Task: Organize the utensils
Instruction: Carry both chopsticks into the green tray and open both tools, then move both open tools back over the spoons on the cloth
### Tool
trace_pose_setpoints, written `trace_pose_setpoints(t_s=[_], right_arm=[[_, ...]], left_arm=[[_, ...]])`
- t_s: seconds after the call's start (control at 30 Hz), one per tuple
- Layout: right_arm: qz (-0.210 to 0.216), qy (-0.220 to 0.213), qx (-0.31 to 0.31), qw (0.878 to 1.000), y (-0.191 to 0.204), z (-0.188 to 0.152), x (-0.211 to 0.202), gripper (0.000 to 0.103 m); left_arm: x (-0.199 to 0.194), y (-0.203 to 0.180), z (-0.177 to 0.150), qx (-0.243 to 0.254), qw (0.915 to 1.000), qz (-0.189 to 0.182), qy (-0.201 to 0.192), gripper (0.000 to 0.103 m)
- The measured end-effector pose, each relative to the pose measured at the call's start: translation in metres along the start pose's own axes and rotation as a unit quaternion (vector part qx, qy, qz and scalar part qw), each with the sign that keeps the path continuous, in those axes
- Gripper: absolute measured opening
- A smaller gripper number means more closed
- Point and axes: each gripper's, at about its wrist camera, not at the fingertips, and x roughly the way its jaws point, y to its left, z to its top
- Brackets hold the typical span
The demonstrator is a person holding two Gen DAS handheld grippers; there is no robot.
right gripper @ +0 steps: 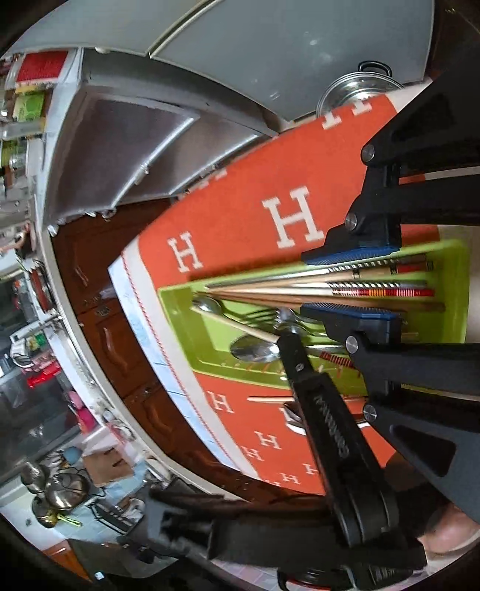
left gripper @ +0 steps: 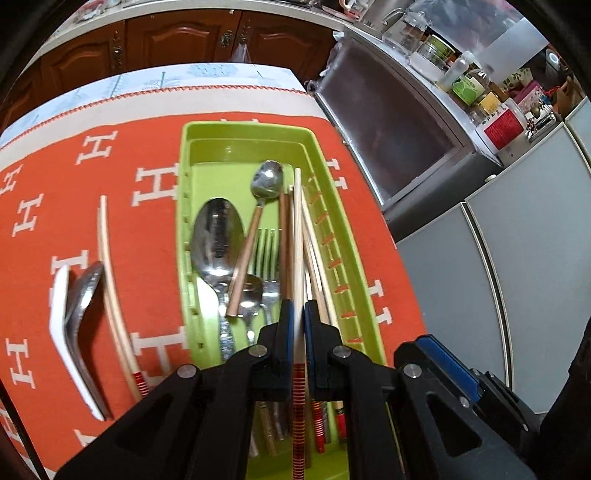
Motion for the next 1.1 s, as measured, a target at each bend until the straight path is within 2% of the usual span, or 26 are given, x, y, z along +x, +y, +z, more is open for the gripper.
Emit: trace_pose_setpoints(t_s=[0.07, 0.17, 0.3, 0.57, 0.63, 0.7, 0.93, 1.1], right_arm=[[-0.002, -0.004, 0.008, 1.000, -0.004, 0.001, -0.003, 0.021], [-0.005, -0.003, 0.015, 1.000, -0.011, -0.001, -0.005, 0.021], [-0.005, -0.007, 0.019, 1.000, -0.018, -0.009, -0.014, 0.021], [0.004, -0.009, 0.007, 1.000, -0.010, -0.018, -0.021, 0.021], [0.009, -0.010, 0.000, 1.000, -0.004, -0.021, -0.022, 0.021], [0.012, -0.008, -0.007, 1.000, 0.001, -0.023, -0.024, 0.021], [0.030, -0.002, -0.041, 0.999, 0.029, -0.031, -0.028, 0.021], [0.044, 0.007, -0.070, 0.997, 0.057, -0.040, -0.029, 0.021]], left_arm=[[0.005, -0.003, 0.000, -0.001, 1.0000, -0.004, 0.006, 0.004], [0.009, -0.004, -0.004, -0.002, 0.9998, -0.002, 0.018, 0.017], [0.001, -0.002, -0.010, 0.010, 0.9997, -0.004, 0.021, 0.018], [-0.038, 0.008, -0.022, 0.053, 0.9984, 0.020, -0.002, 0.028], [-0.048, 0.014, -0.026, 0.060, 0.9977, 0.030, -0.012, 0.037], [-0.060, 0.024, -0.031, 0.063, 0.9969, 0.041, -0.025, 0.042], [-0.098, 0.072, -0.045, 0.062, 0.9917, 0.096, -0.059, 0.044], [-0.112, 0.111, -0.054, 0.037, 0.9906, 0.114, -0.065, 0.045]])
